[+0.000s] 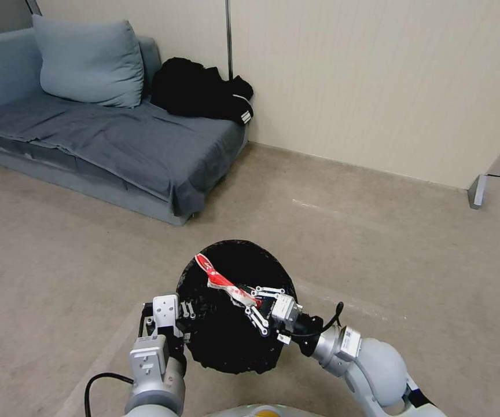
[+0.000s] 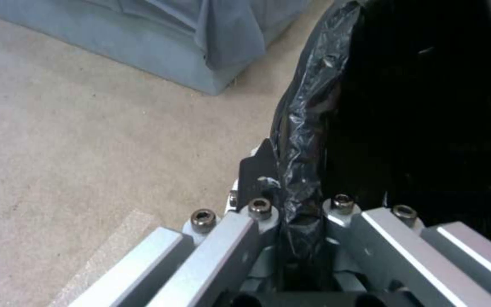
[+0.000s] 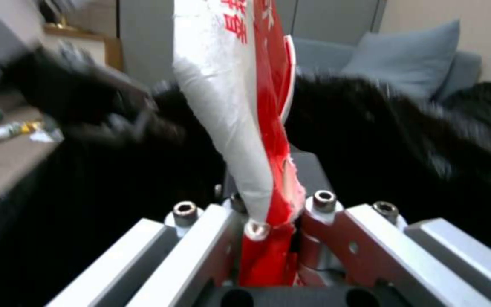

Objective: Pick up the trash bin, then pick up the garbage from the floor and place it into the trash bin.

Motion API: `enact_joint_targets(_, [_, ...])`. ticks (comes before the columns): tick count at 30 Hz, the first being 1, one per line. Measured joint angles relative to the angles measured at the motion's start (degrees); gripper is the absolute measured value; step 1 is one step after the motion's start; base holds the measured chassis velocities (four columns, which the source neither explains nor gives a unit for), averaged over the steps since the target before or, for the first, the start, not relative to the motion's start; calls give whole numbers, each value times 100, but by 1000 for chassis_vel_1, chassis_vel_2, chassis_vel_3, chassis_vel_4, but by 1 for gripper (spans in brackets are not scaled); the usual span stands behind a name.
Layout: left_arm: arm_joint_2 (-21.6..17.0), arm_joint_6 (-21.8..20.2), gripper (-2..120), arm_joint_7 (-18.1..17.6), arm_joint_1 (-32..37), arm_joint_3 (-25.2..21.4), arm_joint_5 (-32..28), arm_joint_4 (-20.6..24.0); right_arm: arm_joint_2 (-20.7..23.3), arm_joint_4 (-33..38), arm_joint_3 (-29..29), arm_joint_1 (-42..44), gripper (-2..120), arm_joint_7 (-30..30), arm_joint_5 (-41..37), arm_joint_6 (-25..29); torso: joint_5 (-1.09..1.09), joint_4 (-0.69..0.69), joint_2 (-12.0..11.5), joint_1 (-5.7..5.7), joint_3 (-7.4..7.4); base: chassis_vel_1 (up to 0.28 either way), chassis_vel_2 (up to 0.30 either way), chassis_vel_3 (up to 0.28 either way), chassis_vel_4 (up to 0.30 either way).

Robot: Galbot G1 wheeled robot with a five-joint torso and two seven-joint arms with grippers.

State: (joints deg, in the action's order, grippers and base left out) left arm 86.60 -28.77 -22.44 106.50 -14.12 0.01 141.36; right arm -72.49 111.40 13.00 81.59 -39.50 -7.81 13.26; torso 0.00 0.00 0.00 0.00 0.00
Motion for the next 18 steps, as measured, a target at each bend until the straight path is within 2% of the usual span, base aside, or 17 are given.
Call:
enact_joint_targets(2, [3,10,1,8,15,-5,1,6,10,-101,-16,-20,13,6,8,5,0,0,0,0,0,0,0,0,0])
enact_joint_targets(3, [3,10,1,8,15,-5,1,6,10,-101,-16,-20,13,6,8,5,0,0,0,0,0,0,0,0,0])
enact_joint_targets(6, [15,48,1,26,20,-16,0,22,44,-118,-57,-51,26,3,13,-2,0,0,0,0,0,0,0,0,0])
enact_joint_targets(7, [15,48,1,26,20,-16,0,22,44,-118,-57,-51,26,3,13,-2,0,0,0,0,0,0,0,0,0])
enact_joint_targets(11, [23,109,1,65,13,-26,-24,20,67,-68,-89,-71,47,2,14,-18,0,0,0,0,0,0,0,0,0])
enact_joint_targets(16, [25,136,1,81,7,-36,-46,11,112,0,-94,-53,58,-10,13,-15,0,0,0,0,0,0,0,0,0])
enact_joint_targets(18, [21,174,1,101,8,-40,-68,-10,171,63,-93,-4,69,-44,13,10,0,0,0,0,0,0,0,0,0])
